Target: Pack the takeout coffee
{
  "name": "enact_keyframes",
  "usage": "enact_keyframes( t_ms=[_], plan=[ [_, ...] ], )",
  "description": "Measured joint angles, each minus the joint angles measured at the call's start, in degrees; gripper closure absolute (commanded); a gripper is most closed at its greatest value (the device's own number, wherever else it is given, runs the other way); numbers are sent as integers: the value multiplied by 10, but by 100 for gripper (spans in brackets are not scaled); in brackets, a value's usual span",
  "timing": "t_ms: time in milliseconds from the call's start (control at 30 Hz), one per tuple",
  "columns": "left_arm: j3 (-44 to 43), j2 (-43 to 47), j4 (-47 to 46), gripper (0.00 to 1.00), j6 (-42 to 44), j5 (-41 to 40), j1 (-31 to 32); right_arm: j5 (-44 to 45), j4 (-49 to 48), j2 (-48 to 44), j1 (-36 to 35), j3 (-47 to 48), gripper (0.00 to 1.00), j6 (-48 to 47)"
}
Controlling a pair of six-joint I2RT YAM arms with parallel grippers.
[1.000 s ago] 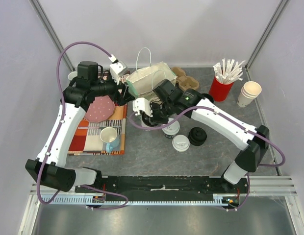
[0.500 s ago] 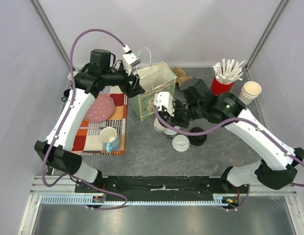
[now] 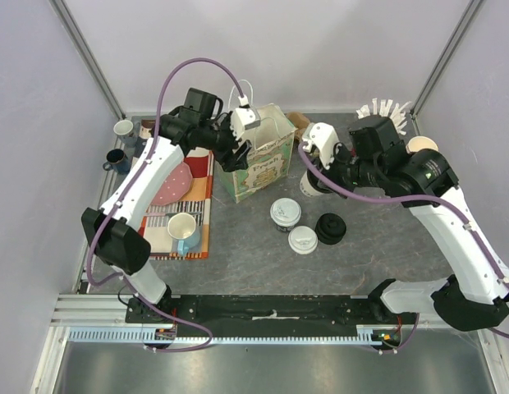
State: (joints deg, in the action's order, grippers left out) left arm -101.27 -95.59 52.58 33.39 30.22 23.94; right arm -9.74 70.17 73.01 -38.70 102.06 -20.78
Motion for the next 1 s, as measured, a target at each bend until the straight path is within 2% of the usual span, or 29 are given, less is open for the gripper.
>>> enact_keyframes(
  t_ms=[200,233,300,333,400,433,467,767,1000],
  plan=[
    [0,-19,21,46,26,-21,11,10,17,7,60,27,100,-10],
    [0,-20,23,54,30,-24,13,9,17,9,66,33,100,-14],
    [0,-20,28,61,34,-31,15,8,17,14,75,42,100,-18],
    [0,-20,30,70,37,-33,16,8,17,16,78,44,100,-21],
    [0,-20,33,82,37,-42,19,8,17,20,83,46,100,-24],
    [-2,-21,37,93,37,-47,21,8,17,22,85,46,100,-26],
    [-4,-23,41,98,36,-49,22,7,18,25,86,47,100,-28],
    [-14,-9,74,98,15,-82,32,5,19,56,89,92,100,-36],
    [24,82,108,98,-28,-73,34,-3,18,78,89,124,100,-44]
  ],
)
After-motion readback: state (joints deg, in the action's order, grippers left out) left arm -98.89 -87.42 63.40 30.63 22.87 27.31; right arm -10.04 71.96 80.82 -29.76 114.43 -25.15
